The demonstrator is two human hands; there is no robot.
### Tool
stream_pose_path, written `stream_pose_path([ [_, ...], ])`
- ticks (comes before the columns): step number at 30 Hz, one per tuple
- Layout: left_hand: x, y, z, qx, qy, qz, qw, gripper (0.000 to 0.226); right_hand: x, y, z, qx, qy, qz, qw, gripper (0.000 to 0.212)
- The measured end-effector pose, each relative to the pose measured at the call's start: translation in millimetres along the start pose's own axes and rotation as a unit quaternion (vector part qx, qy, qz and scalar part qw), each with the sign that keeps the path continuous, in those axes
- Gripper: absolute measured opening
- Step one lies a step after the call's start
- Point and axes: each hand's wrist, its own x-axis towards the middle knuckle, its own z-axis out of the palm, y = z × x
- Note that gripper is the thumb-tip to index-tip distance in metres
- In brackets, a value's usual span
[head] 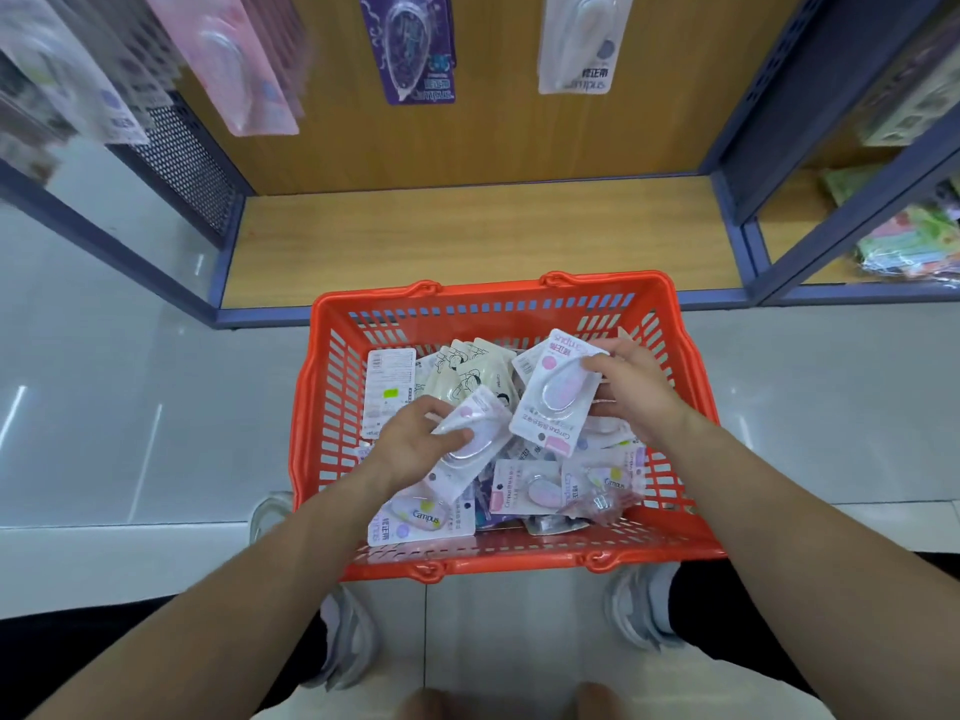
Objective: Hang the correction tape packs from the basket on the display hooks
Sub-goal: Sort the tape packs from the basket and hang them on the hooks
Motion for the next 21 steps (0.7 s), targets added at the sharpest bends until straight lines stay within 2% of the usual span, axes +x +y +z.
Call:
stream_pose_path([
  [5,-9,19,-3,-0.102,0.005,-0.044,0.994,0.023,-4,4,22,0.022,-0.067,0.049,0.996,0.030],
  [10,-11,33,3,-0.121,-0.030,-0.018,0.992,0.039,-10,9,44,0.031,-0.124,0.056,0.990,0.032],
  [14,-6,29,1,-0.074,-0.056,0.011,0.996,0.046,-6,9,47,-0.171,-0.110,-0.025,0.979,0.050],
  [17,-4,29,-2,-0.043,-0.074,0.024,0.996,0.050,-4,5,46,-0.172,-0.183,-0.029,0.967,0.071],
  [19,-1,32,-4,-0.027,-0.061,0.034,0.997,0.053,-3,3,48,-0.179,-0.214,-0.030,0.960,0.067],
  [21,0,36,-10,-0.043,-0.026,0.042,0.998,0.054,-3,0,49,-0.168,-0.201,-0.040,0.964,0.057],
])
